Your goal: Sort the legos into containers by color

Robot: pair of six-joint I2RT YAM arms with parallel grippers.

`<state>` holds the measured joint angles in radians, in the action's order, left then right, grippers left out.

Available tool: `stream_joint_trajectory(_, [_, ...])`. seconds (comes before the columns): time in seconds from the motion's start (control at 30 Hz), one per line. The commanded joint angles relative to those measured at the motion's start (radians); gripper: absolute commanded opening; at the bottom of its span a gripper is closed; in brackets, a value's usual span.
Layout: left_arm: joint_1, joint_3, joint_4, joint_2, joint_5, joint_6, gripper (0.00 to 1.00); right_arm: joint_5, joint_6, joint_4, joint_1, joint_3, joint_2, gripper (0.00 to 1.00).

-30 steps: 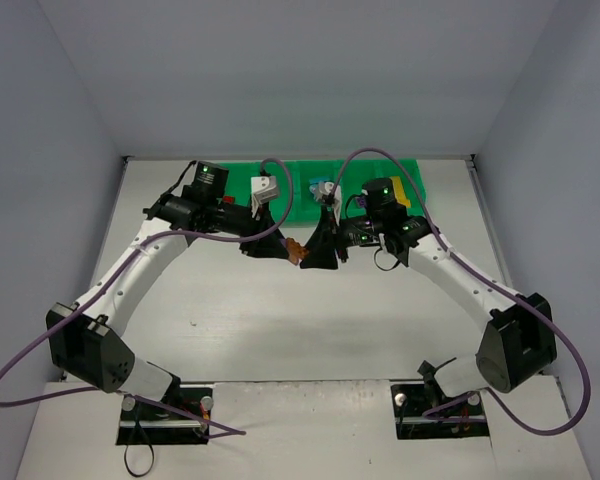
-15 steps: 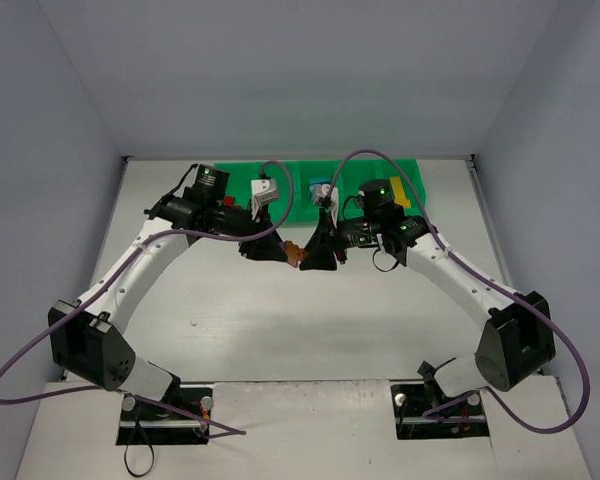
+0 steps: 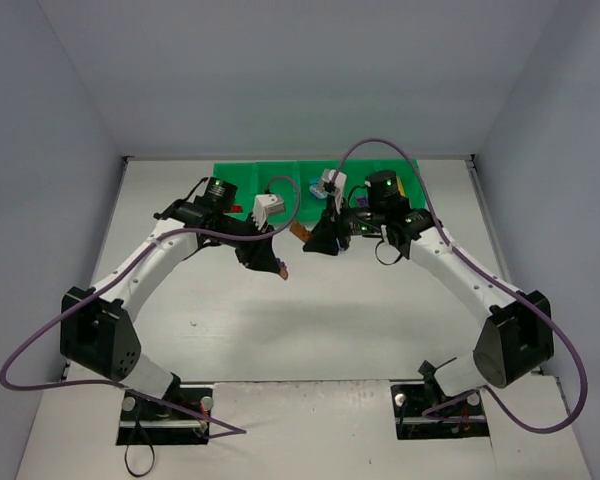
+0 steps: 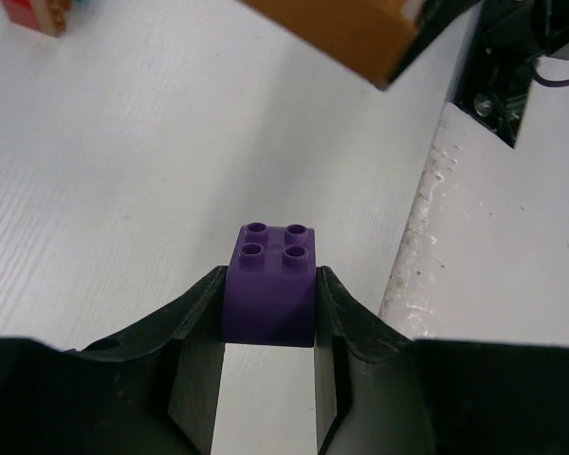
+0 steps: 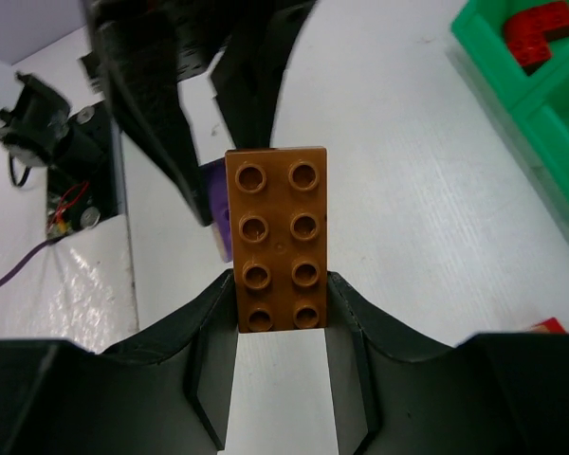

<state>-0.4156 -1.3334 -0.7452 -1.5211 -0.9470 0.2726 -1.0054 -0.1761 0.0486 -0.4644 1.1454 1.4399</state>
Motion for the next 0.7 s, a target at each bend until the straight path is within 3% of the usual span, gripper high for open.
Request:
stream_joint_trajectory(0.0, [0.021,0.022,0.105,0.099,0.092,-0.084,0.00,0.152,0.061,-0.081,-0.002,0.098,0.051,0.00])
stream_joint_trajectory(0.27, [0.055,0.204,0.323,0.311,0.499,-0.322,0.00,0.473,0.231,-0.177,-0.020,0.315,0.324,0.03])
stream_joint_trajectory(0.53, [0.055,0.293,0.353,0.433,0.557,-0.383,0.00,0.656,0.358,-0.213,-0.060,0.568,0.599,0.09])
stream_joint_trajectory(0.6, [0.055,0.296,0.336,0.446,0.568,-0.394,0.00,0.700,0.380,-0.223,-0.066,0.631,0.668,0.13])
stream_joint_trajectory(0.67, [0.055,0.307,0.333,0.463,0.570,-0.406,0.00,0.718,0.386,-0.233,-0.072,0.671,0.732,0.25])
